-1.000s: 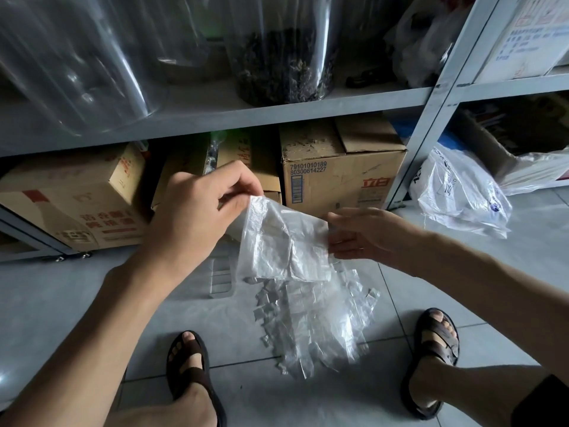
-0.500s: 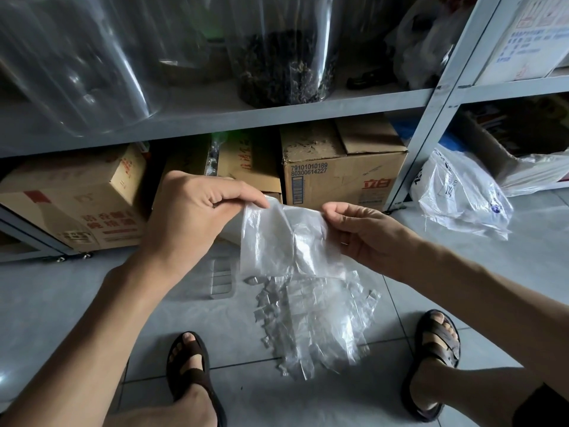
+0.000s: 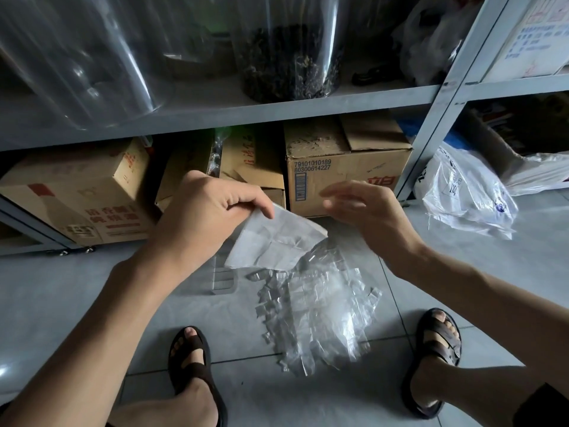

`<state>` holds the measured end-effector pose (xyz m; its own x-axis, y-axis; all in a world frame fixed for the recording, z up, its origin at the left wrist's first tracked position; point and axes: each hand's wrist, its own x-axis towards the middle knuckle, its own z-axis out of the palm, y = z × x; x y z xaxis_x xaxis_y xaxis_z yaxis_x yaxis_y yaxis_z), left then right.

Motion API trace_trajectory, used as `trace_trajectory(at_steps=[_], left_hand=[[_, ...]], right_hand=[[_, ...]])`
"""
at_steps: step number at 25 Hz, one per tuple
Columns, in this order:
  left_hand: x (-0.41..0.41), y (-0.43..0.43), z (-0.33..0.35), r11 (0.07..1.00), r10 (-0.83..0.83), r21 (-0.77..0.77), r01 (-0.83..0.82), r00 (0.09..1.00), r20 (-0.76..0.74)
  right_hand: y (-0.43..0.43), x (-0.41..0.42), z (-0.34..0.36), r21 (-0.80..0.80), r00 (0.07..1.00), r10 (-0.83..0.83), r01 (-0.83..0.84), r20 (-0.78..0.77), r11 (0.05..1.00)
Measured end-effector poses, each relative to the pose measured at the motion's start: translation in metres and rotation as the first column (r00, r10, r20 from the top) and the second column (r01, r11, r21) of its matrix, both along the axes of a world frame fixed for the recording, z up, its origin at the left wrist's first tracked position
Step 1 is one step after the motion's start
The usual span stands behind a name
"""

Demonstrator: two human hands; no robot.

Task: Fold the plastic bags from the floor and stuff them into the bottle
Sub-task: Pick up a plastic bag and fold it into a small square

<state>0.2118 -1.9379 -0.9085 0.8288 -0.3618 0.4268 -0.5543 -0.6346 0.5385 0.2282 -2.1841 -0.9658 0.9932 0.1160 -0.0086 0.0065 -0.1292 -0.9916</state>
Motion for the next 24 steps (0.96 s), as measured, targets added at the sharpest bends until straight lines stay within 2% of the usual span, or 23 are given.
trace_trajectory(at_steps=[1, 3, 8, 14, 18, 20, 22, 24], left_hand=[[0.000, -0.003, -0.001, 1.000, -0.009, 0.029, 0.010, 1.000, -0.017], [0.000, -0.010, -0.004, 0.997, -0.010, 0.072, 0.013, 0.999, -0.042], [-0.002, -0.021, -0.003, 0.995, -0.036, 0.089, 0.038, 0.999, -0.029], [-0.002, -0.023, -0.002, 0.998, 0.006, 0.058, 0.001, 0.994, -0.113], [-0.001, -0.019, 0.000, 0.998, 0.058, -0.015, -0.065, 0.956, -0.286], [-0.002, -0.018, 0.002, 0.996, 0.019, -0.076, -0.049, 0.934, -0.357], [-0.004, -0.022, 0.001, 0.998, -0.004, -0.057, -0.015, 0.950, -0.311], [-0.003, -0.026, -0.001, 1.000, 0.016, -0.009, -0.018, 0.981, -0.195]], right_hand=[[0.006, -0.002, 0.004, -0.072, 0.994, 0.049, -0.042, 0.098, 0.997], [0.021, -0.007, 0.006, -0.156, 0.974, 0.141, -0.114, 0.177, 0.981], [0.038, -0.015, 0.010, -0.171, 0.982, 0.090, -0.062, 0.163, 0.983], [0.037, -0.018, 0.015, -0.229, 0.978, 0.094, -0.050, 0.186, 0.972], [0.034, -0.014, 0.015, -0.158, 0.988, 0.065, -0.042, 0.140, 0.987], [0.032, -0.013, 0.016, -0.079, 0.991, 0.078, -0.070, 0.106, 0.994], [0.031, -0.013, 0.018, -0.043, 0.989, 0.106, -0.102, 0.106, 0.994], [0.032, -0.015, 0.019, -0.027, 0.986, 0.125, -0.123, 0.111, 0.992]])
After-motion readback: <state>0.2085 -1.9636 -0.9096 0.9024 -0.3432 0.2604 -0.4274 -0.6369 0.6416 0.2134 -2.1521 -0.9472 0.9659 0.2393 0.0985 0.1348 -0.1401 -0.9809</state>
